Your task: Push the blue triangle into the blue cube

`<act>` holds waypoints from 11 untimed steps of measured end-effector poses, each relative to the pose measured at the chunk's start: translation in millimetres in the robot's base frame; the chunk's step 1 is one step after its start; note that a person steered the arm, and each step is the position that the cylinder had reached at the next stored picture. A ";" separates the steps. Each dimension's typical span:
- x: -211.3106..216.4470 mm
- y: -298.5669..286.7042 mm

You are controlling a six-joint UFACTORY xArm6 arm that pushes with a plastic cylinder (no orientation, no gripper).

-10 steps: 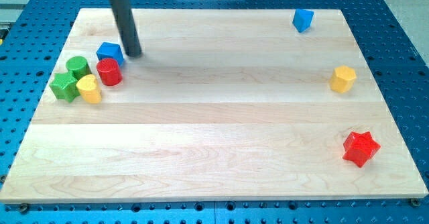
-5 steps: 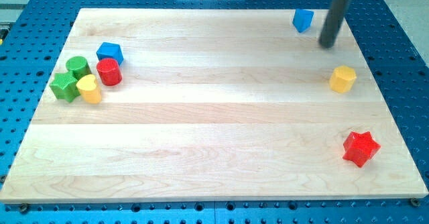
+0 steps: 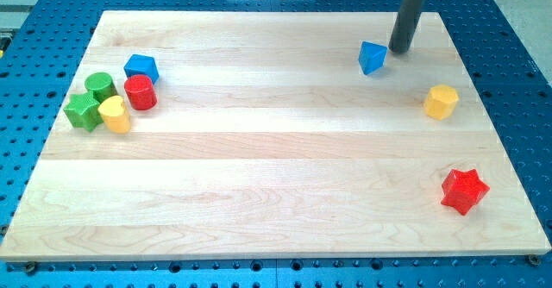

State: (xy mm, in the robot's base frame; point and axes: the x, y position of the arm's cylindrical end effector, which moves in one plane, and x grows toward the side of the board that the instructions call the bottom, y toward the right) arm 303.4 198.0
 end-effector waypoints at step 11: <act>57.6 -325.5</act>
